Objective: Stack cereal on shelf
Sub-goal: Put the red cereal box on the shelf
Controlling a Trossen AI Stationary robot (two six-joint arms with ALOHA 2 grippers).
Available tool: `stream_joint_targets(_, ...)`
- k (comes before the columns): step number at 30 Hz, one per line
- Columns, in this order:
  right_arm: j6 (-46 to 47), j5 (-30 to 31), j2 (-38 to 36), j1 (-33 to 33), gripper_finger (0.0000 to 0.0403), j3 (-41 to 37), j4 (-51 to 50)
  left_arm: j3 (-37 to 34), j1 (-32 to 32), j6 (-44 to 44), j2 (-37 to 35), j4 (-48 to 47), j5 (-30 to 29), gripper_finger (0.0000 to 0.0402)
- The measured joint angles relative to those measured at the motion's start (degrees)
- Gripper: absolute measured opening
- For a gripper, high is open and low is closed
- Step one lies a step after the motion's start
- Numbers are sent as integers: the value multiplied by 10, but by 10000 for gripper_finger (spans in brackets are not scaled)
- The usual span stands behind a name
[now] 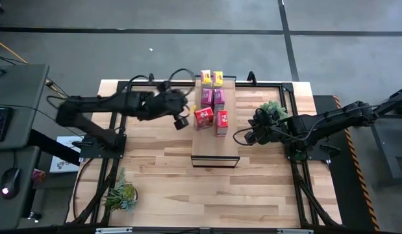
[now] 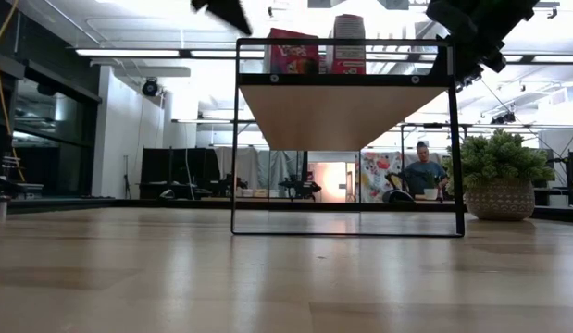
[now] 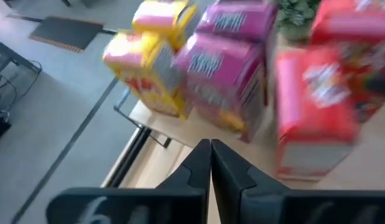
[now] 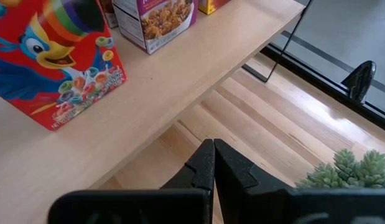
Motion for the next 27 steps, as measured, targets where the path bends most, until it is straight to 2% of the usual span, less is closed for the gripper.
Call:
stream_joint_targets(3,0,0,0,0,0,0,0,-161,21,0,-75,151,6,2)
stream_joint_targets(5,1,0,0,0,0,0,2,-248,41,-1,-111,242,30,1)
stream_joint_targets(8,1,1,0,0,0,0,2,-338,68,-9,-130,368,101,0)
stream_joint_targets(10,2,2,0,0,0,0,3,-375,76,-12,-128,432,131,0)
stream_joint_targets(18,2,2,0,0,0,0,7,-409,73,-12,-76,565,152,0)
stream_joint_targets(27,2,2,0,0,0,0,9,-410,45,-37,-51,570,159,0)
